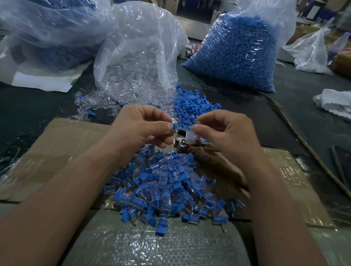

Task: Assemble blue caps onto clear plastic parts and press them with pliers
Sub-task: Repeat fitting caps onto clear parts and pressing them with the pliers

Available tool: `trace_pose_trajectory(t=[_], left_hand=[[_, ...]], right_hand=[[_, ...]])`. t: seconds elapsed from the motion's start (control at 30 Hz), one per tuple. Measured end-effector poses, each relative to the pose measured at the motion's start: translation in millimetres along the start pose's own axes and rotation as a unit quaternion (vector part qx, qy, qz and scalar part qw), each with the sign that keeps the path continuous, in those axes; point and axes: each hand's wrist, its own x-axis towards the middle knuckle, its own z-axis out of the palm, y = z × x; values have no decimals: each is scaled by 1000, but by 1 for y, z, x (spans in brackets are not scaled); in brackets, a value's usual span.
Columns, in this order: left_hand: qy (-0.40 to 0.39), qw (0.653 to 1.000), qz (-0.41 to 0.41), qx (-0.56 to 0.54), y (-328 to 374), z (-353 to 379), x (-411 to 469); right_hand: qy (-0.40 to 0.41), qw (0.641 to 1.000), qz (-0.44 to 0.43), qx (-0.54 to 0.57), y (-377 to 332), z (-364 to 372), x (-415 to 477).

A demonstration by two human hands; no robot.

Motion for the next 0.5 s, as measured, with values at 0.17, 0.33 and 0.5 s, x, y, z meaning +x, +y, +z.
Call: trace_pose_trajectory(t=[0.17, 0.33, 0.5], left_hand=[[14, 1000, 3, -11, 1, -1, 1], [15, 1000, 0, -14, 1, -3, 2], [15, 1000, 2, -15, 0, -2, 3]], right_hand=[[-119, 975, 150, -117, 21, -34, -1], [-225, 927, 229, -193, 20, -33, -3], [-208, 925, 213, -235, 18, -28, -1]])
